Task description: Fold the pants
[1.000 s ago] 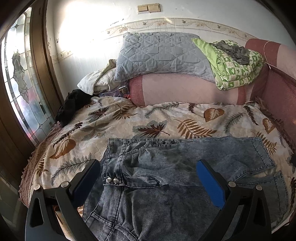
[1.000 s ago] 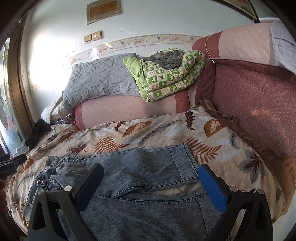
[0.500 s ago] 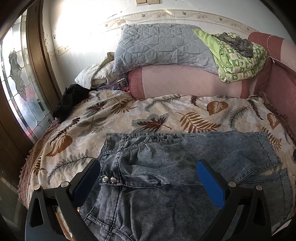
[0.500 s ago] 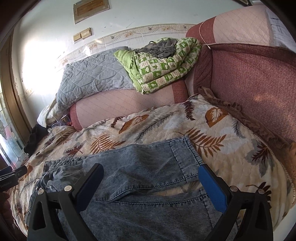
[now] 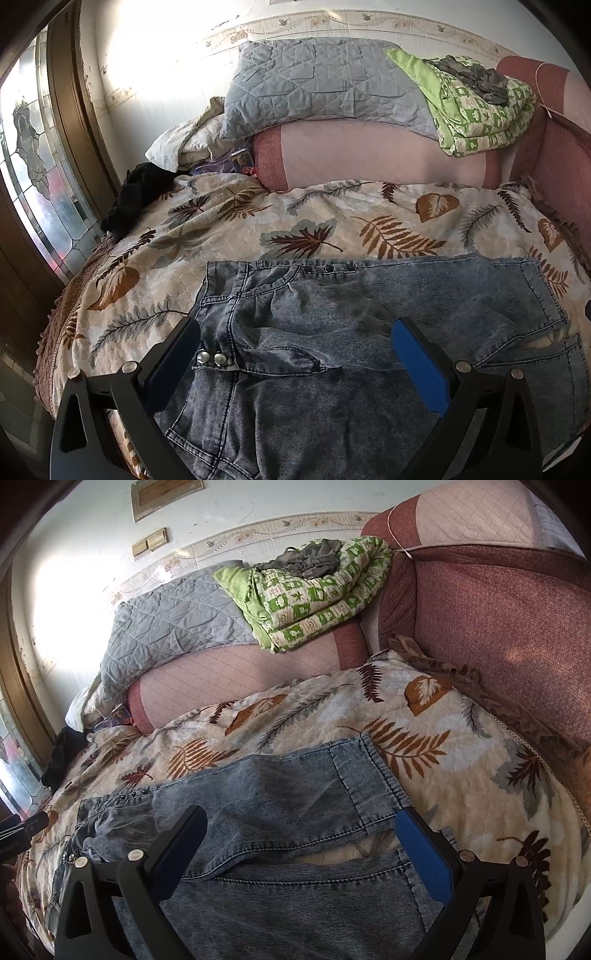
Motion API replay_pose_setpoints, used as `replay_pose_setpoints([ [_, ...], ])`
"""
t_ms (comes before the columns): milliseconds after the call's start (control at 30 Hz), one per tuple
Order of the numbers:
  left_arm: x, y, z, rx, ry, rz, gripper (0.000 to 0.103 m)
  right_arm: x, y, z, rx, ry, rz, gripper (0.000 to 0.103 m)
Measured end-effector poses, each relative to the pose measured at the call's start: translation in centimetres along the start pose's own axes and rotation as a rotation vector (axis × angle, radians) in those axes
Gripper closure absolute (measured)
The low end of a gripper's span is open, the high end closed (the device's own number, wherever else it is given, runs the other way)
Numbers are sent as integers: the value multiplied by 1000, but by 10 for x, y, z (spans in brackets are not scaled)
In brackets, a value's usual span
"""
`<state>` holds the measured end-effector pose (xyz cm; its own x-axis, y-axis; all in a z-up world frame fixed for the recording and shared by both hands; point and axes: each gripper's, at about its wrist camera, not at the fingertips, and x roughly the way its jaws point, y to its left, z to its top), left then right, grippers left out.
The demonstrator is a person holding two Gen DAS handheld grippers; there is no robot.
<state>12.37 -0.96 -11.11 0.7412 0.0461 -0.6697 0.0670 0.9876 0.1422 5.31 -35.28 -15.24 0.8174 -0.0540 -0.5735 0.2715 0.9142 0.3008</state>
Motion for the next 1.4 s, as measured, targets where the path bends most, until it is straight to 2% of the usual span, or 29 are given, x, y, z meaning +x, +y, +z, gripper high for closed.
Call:
replay_pose_setpoints([
  [400,25,10,1,7,41,1,0,15,-5,-4,2,32,-12,0],
  [500,51,38,4,-24,131,-37,0,16,-9,-2,5,39,-12,0],
  [567,79,70,11,-72,210,-39,0,19,-13,2,4,51,-17,0],
  [633,105,106,20,-125,261,3,0,27,-19,10,7,80,-27,0],
  [733,139,146,36,-139,296,126,0,49,-28,29,20,137,-1,0],
  [833,176,163,54,-157,349,93,0,85,-36,52,44,220,17,0],
  [1000,226,155,64,-201,413,20,0,143,-59,83,118,262,39,0],
  [1100,251,137,65,-165,433,3,1,163,-73,86,144,268,63,4],
  [1167,268,127,64,-163,449,-29,12,176,-80,88,160,289,73,12],
  [1233,283,120,61,-164,481,-55,24,189,-88,90,199,299,83,14],
  [1333,289,109,60,-110,453,-37,25,206,-90,91,187,293,12,14],
  [1400,292,107,62,-93,446,-50,29,217,-91,91,168,289,-21,14],
])
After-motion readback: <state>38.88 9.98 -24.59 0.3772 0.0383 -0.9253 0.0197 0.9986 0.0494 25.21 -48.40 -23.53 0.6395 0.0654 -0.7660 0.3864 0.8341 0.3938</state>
